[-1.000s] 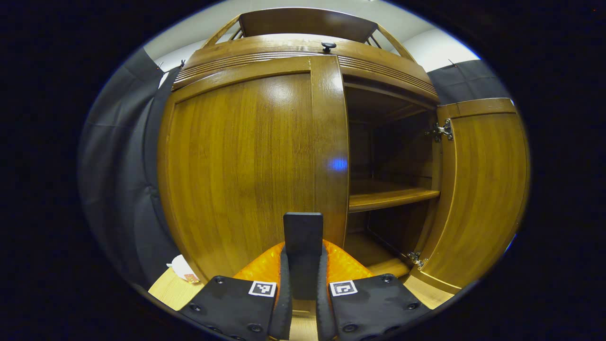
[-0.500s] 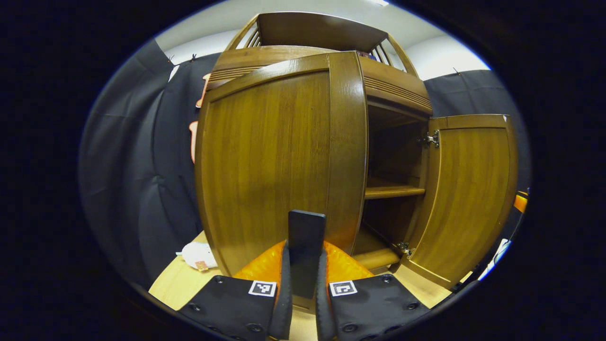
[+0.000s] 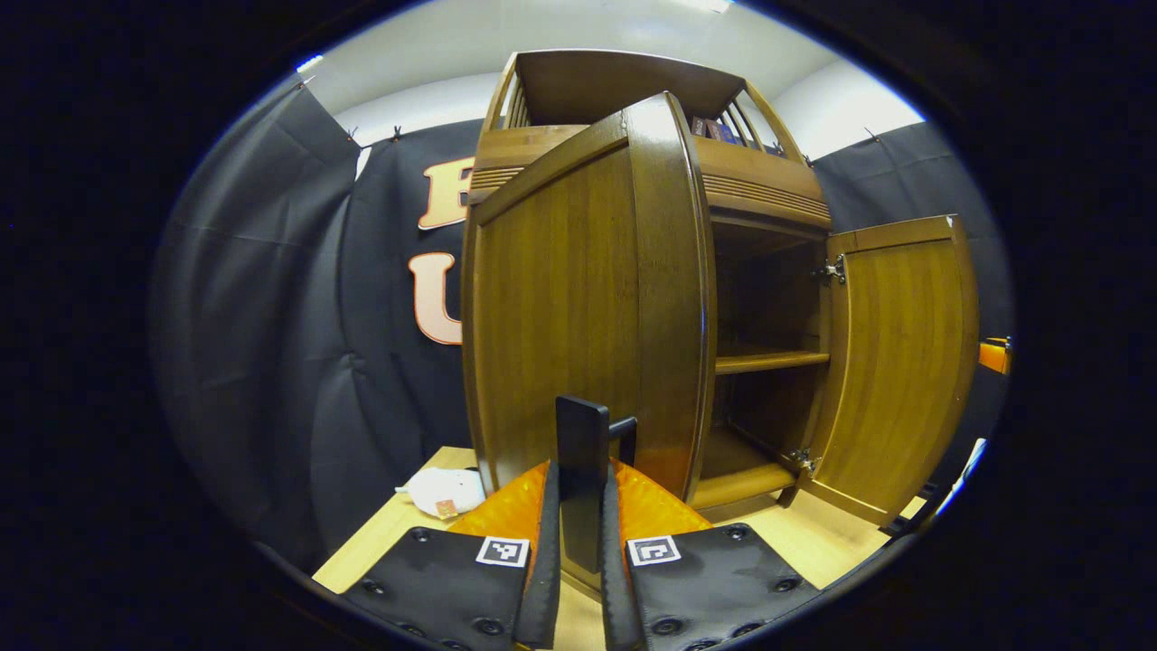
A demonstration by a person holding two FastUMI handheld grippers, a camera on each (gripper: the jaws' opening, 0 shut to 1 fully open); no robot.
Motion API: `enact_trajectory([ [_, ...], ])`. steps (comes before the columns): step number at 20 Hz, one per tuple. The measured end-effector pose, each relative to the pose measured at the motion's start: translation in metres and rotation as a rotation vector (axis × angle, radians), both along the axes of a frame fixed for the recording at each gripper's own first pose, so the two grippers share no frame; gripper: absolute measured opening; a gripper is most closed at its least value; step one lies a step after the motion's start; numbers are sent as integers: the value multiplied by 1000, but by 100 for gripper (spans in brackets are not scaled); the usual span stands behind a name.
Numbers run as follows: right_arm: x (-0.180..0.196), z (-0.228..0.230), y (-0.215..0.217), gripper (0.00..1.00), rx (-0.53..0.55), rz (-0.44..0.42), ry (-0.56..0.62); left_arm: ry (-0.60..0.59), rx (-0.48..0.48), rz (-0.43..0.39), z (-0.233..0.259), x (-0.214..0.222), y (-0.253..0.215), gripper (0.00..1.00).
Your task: Open the right door of the double-door shoe cabinet with the right hand, and open the left door with the left hand.
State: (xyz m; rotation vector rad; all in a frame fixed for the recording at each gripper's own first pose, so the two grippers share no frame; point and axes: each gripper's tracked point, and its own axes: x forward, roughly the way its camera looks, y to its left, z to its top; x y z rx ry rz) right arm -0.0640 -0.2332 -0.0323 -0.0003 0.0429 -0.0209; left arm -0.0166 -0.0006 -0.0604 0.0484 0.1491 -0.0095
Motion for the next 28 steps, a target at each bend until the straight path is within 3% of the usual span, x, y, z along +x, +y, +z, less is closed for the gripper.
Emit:
enact_trajectory([
  [4,7,2,3,92,-12,-2,1,-28,-21,91,2,-10,32,25],
  [5,9,2,7,92,-10,5,0,-38,-14,111,2,-13,45,20],
  [8,14,1,12,92,-17,7,9,-69,-15,170,14,-19,80,19],
  [9,15,1,13,92,-22,6,7,-63,-27,155,13,-20,85,6],
  [10,15,2,14,92,-23,6,6,-68,-38,128,14,-29,97,0],
  [11,16,1,14,92,-21,2,9,-65,-40,105,13,-27,102,9],
  [12,16,0,13,92,-12,-2,10,-67,-37,81,13,-25,107,0],
  [15,15,3,10,92,17,-17,6,-57,-16,32,14,-26,121,0],
  [16,14,1,5,92,14,-30,9,-53,-9,10,14,-28,126,9],
  [17,13,2,3,92,13,-39,11,-57,-1,-10,14,-28,132,0],
  [20,11,1,-3,92,28,-66,29,-84,0,-74,17,-25,151,0],
  [21,11,2,-3,92,47,-73,31,-85,-13,-93,17,-24,156,9],
  [24,5,5,-4,92,75,-100,33,-106,-35,-167,17,-24,164,0],
  [25,0,5,-5,92,79,-110,37,-95,-45,-187,15,-22,170,9],
  [28,-9,9,-11,92,85,-151,49,-83,-73,-275,10,-19,171,17],
])
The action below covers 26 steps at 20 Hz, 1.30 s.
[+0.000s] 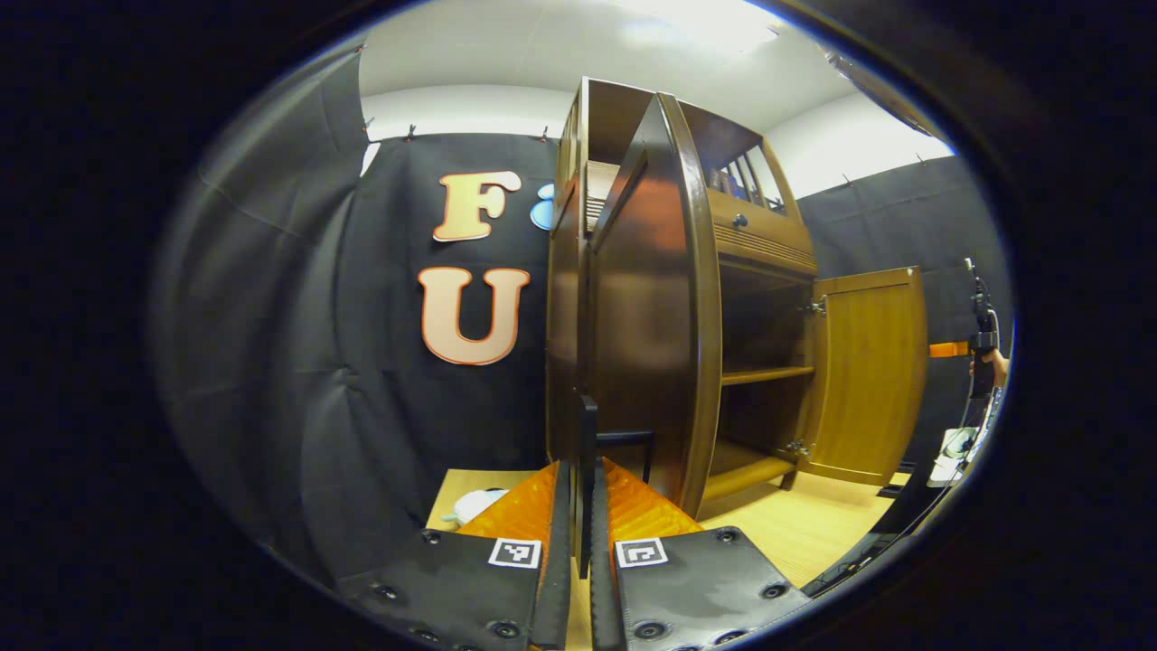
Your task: Open the right door of the double-door shoe cabinet with the right hand, and open the left door with the left hand.
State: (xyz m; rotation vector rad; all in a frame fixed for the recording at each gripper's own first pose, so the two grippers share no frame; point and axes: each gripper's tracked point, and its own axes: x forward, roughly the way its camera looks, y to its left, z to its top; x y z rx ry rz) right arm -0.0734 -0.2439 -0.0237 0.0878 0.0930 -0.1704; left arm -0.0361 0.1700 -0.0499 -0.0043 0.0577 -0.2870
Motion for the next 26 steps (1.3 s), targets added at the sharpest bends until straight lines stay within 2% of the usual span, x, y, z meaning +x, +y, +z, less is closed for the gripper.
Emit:
enact_trajectory([
  [5,-4,17,2,92,-30,-35,5,76,85,-54,-26,-22,4,17],
  [7,-5,25,2,92,-58,-55,14,103,87,-50,-32,-36,11,17],
  [11,1,36,18,92,-102,-25,11,87,66,74,-9,-63,19,15],
  [12,3,38,21,92,-114,-11,3,64,75,105,4,-71,10,12],
  [15,10,42,36,92,-105,43,-31,15,86,189,30,-75,-35,15],
  [17,12,42,39,92,-115,72,-42,-1,61,249,44,-66,-59,17],
  [20,16,36,33,92,-117,95,-40,-27,28,309,54,-47,-101,15],
  [24,25,18,27,92,-89,105,-28,-29,47,403,45,-17,-134,12],
  [25,26,14,26,92,-95,105,-34,-22,36,402,40,-10,-144,15],
  [26,28,10,23,92,-110,105,-40,-9,30,408,32,-6,-152,24],
])
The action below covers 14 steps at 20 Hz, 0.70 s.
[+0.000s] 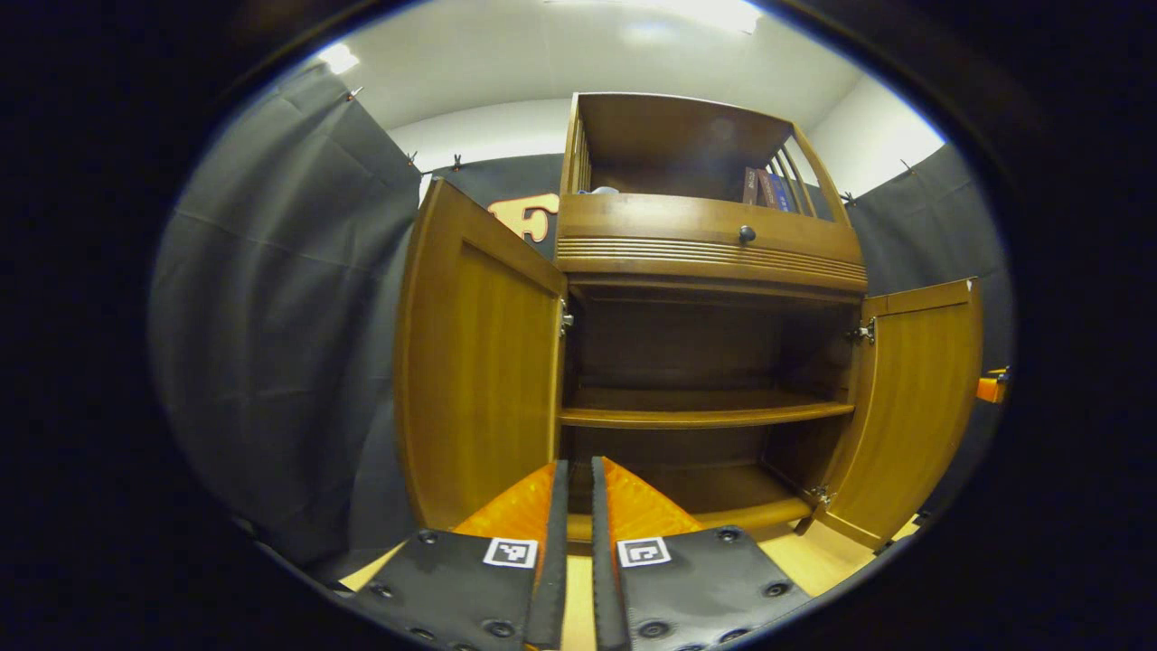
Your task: Open the right door of the double-door shoe cabinet with the right hand, and open the left door with the left hand.
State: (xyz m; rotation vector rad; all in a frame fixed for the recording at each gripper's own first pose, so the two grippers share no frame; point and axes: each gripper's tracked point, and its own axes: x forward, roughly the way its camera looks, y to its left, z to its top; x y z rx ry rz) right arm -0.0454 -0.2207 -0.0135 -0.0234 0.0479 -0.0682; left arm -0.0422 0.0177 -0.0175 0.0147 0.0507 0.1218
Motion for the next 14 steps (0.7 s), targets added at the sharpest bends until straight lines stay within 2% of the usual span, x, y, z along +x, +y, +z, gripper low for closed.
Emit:
enact_trajectory([
  [1,1,-5,-1,92,-11,7,-4,10,-3,6,-8,5,-5,33],
  [2,3,-10,-1,92,-15,18,0,24,-4,10,-17,10,-8,32],
  [5,5,-21,-1,95,10,49,23,44,-8,5,-33,15,-20,52],
  [8,6,-22,-2,92,30,64,17,49,-8,30,-38,13,-24,69],
  [10,7,-24,-4,92,26,69,19,57,-18,48,-43,14,-20,82],
  [11,8,-25,-4,92,23,70,20,54,-19,64,-45,14,-18,93],
  [14,10,-26,-3,92,21,74,16,34,-3,102,-39,2,-5,94],
])
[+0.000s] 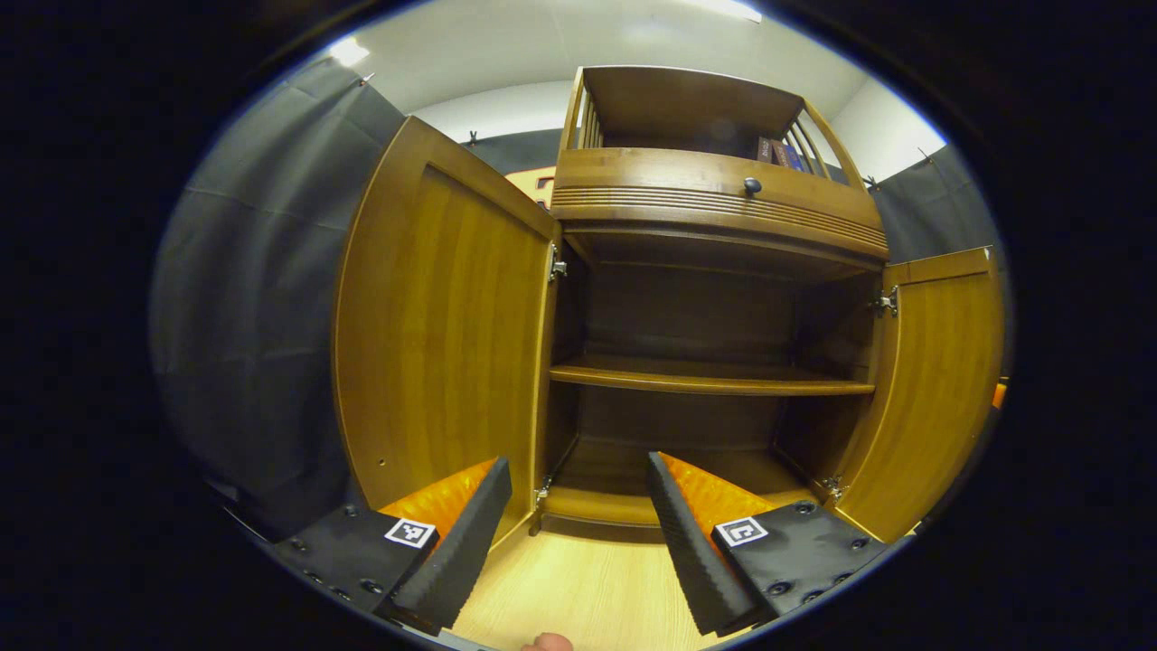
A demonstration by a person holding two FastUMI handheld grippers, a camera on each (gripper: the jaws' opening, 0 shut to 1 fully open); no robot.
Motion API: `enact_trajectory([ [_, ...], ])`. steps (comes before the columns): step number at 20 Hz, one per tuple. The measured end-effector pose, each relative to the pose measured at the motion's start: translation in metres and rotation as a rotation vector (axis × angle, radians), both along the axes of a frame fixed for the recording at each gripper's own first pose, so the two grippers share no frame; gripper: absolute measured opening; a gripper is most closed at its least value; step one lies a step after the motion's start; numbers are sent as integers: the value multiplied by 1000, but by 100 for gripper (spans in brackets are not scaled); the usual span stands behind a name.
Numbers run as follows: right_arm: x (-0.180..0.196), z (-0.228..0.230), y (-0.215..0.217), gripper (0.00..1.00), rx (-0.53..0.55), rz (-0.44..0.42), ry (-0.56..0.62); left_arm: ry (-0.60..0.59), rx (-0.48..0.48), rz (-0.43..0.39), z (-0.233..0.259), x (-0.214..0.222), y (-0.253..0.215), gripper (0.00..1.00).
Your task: Open the right door of the double-door shoe cabinet with the right hand, and open the left door with the left hand.
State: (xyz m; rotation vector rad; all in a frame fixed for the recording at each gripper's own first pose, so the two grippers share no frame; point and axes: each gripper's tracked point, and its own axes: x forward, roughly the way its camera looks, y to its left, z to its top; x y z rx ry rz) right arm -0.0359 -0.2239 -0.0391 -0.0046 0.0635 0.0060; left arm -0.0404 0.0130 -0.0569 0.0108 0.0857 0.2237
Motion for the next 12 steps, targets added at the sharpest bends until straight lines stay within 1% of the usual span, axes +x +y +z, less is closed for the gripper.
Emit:
enact_trajectory([
  [3,3,-1,-2,92,4,-4,-4,-5,26,20,3,-3,5,94],
  [12,3,-1,-3,92,7,-23,-11,-8,66,-6,3,-1,0,94],
])
